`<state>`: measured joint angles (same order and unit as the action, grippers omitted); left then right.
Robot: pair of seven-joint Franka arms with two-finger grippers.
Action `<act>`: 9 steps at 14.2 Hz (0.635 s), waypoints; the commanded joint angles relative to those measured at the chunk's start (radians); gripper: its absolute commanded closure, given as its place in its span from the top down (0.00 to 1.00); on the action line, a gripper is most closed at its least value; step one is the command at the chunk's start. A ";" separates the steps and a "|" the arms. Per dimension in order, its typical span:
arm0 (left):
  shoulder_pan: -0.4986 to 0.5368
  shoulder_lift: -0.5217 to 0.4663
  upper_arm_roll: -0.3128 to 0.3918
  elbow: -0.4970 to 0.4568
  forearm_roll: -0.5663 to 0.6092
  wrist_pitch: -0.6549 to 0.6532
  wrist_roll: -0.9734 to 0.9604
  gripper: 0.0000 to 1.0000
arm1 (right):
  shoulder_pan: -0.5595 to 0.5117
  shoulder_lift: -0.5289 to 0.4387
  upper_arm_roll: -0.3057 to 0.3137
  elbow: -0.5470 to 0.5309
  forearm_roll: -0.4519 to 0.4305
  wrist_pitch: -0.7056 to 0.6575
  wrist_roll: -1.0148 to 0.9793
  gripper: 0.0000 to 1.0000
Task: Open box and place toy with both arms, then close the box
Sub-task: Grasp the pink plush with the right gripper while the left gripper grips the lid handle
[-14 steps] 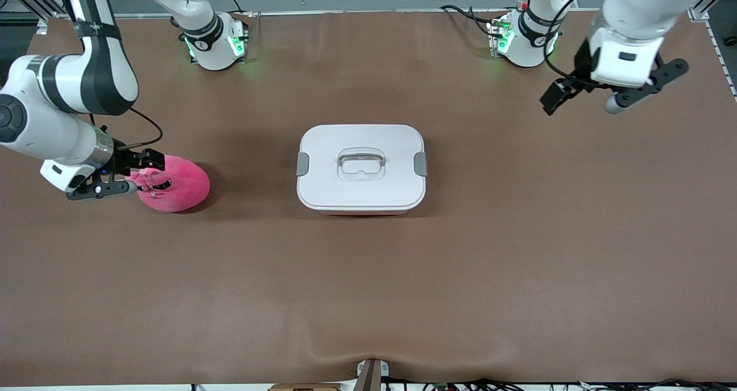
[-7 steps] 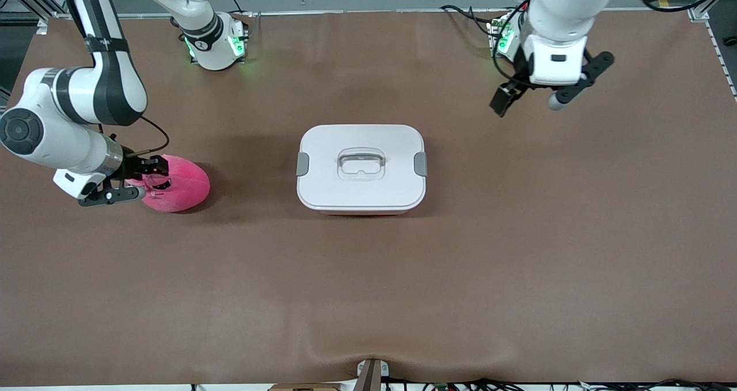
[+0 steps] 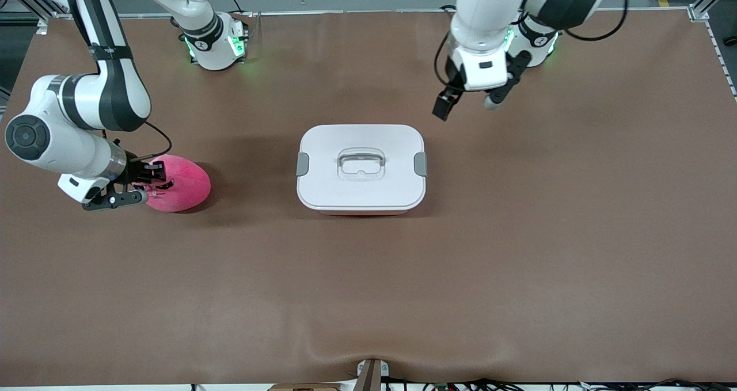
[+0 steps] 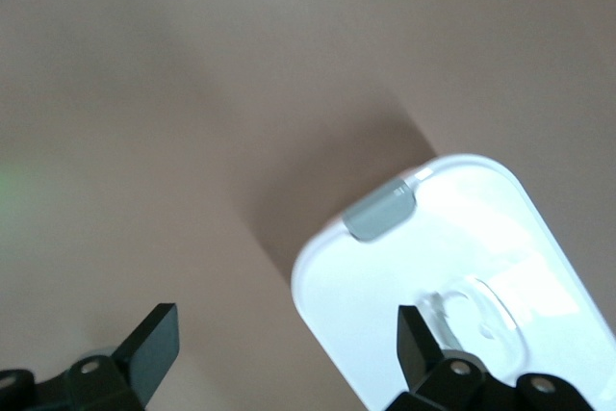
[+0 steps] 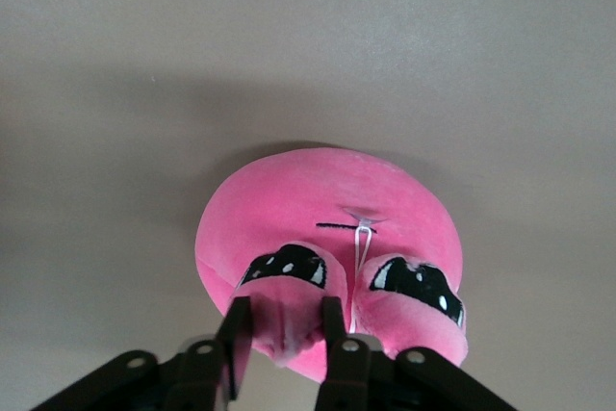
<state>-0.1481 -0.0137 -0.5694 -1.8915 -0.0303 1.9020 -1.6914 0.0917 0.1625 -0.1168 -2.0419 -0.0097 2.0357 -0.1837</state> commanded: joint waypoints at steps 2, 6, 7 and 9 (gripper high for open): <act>-0.024 0.087 -0.040 0.017 0.056 0.133 -0.195 1.00 | -0.006 -0.006 -0.003 0.000 0.017 -0.002 -0.010 0.17; -0.140 0.262 -0.041 0.098 0.283 0.175 -0.527 1.00 | -0.004 -0.008 -0.003 0.003 0.017 -0.008 -0.005 0.00; -0.165 0.308 -0.041 0.130 0.343 0.176 -0.622 1.00 | -0.006 -0.008 -0.003 0.014 0.017 -0.017 -0.005 0.00; -0.198 0.377 -0.043 0.166 0.453 0.176 -0.762 1.00 | -0.021 -0.006 -0.003 0.048 0.017 -0.061 -0.011 0.00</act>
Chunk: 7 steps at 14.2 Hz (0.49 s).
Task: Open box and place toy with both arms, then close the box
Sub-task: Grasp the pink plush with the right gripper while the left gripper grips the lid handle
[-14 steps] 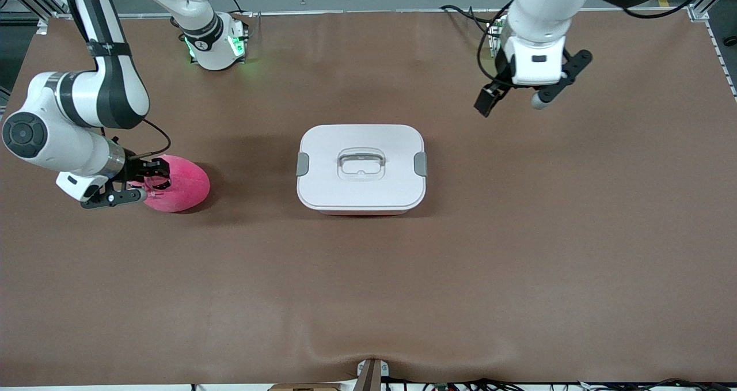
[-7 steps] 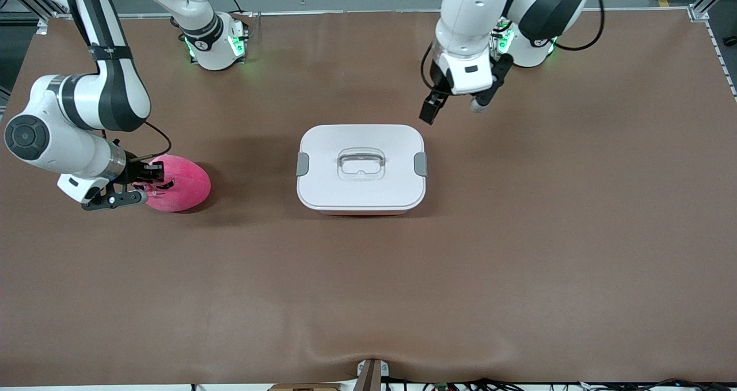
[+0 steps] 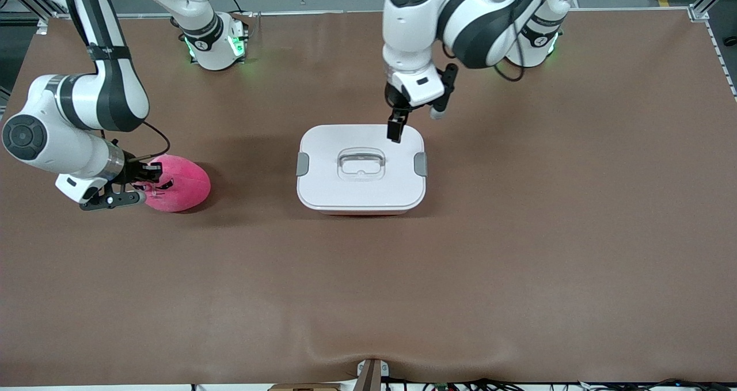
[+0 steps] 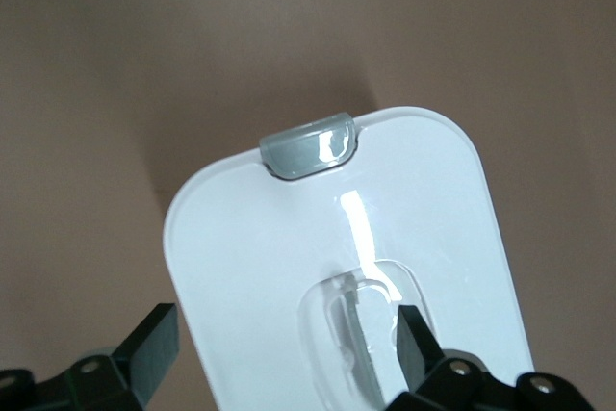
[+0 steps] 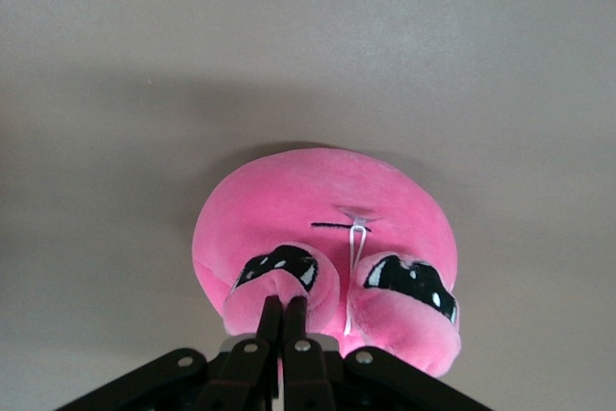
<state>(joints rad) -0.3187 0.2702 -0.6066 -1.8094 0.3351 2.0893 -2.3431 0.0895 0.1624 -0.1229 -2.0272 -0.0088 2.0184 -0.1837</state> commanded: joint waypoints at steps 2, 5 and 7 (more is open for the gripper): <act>-0.065 0.162 -0.004 0.139 0.143 -0.011 -0.215 0.93 | -0.019 -0.007 0.003 0.062 0.016 -0.075 -0.014 0.00; -0.100 0.239 -0.004 0.188 0.244 -0.011 -0.356 0.82 | -0.010 -0.006 0.003 0.142 0.015 -0.168 -0.017 0.00; -0.124 0.277 -0.001 0.208 0.291 -0.011 -0.422 0.78 | -0.011 -0.007 0.003 0.173 0.015 -0.207 -0.017 0.00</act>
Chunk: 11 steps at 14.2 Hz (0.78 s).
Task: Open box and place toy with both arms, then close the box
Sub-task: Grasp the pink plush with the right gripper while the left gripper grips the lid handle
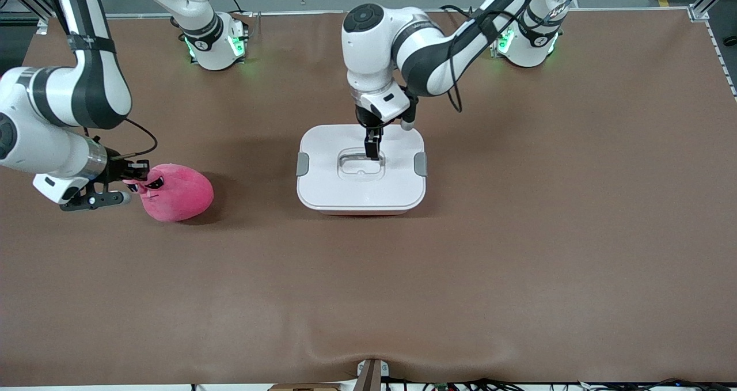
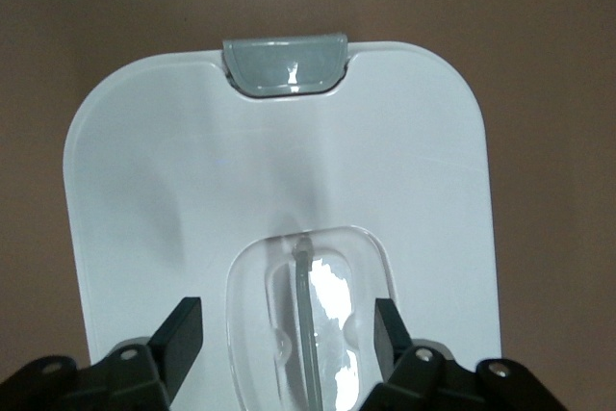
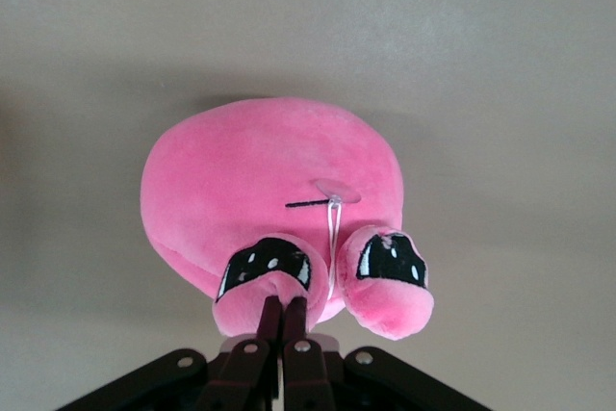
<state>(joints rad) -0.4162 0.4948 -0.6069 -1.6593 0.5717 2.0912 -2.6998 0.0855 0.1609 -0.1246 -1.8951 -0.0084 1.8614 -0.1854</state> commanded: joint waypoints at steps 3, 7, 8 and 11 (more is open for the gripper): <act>-0.039 0.086 0.003 0.102 0.068 -0.011 -0.119 0.72 | -0.004 -0.006 0.005 0.096 0.015 -0.122 -0.012 0.00; -0.059 0.131 0.007 0.150 0.093 -0.011 -0.198 0.65 | 0.017 -0.009 0.006 0.189 0.019 -0.206 -0.005 0.00; -0.059 0.133 0.007 0.151 0.093 -0.011 -0.213 0.65 | 0.017 -0.009 0.008 0.205 0.019 -0.226 -0.012 0.00; -0.061 0.133 0.007 0.150 0.112 -0.010 -0.259 0.62 | 0.037 -0.009 0.028 0.272 0.022 -0.306 -0.009 0.00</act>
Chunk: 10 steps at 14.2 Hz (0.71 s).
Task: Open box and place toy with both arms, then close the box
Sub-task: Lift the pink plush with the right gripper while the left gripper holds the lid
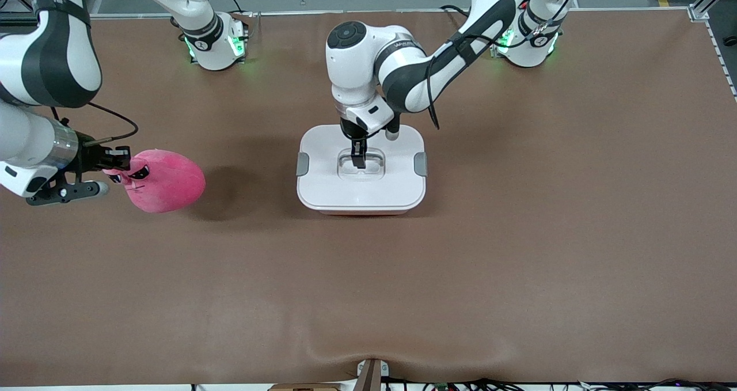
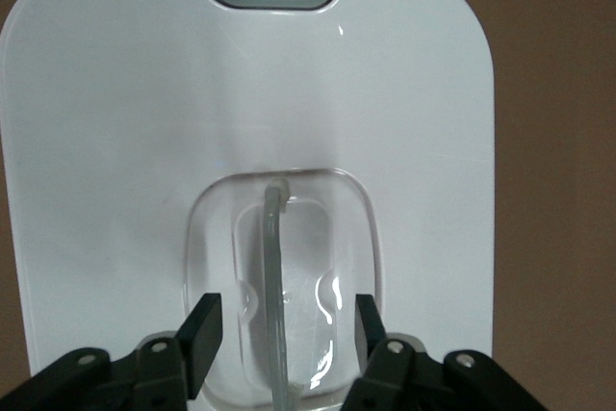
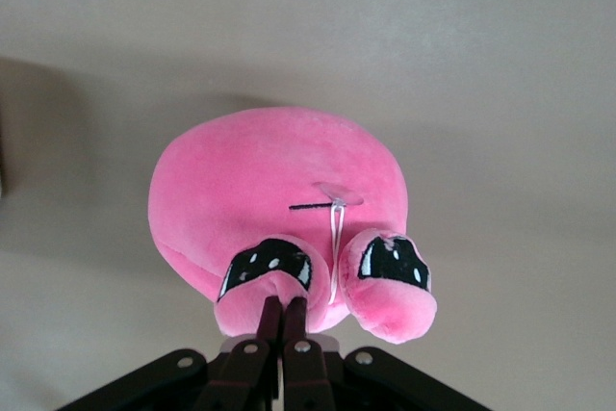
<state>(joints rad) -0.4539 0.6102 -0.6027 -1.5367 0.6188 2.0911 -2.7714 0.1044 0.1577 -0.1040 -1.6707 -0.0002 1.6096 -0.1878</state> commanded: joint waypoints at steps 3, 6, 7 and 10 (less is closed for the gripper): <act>-0.023 0.023 0.003 0.027 0.085 -0.006 -0.229 0.57 | 0.037 -0.007 0.012 0.083 0.014 -0.094 -0.012 0.00; -0.025 0.026 0.003 0.027 0.085 -0.006 -0.243 0.52 | 0.078 -0.015 0.024 0.101 0.022 -0.103 -0.010 0.00; -0.025 0.028 0.003 0.027 0.084 -0.006 -0.244 0.50 | 0.095 -0.018 0.024 0.109 0.022 -0.108 -0.010 0.00; -0.031 0.033 0.003 0.027 0.085 -0.006 -0.260 0.43 | 0.109 -0.035 0.024 0.114 0.020 -0.134 -0.006 0.00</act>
<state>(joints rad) -0.4586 0.6194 -0.5997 -1.5323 0.6429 2.0911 -2.7953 0.2083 0.1483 -0.0741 -1.5635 0.0121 1.5029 -0.1882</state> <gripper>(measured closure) 0.529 0.969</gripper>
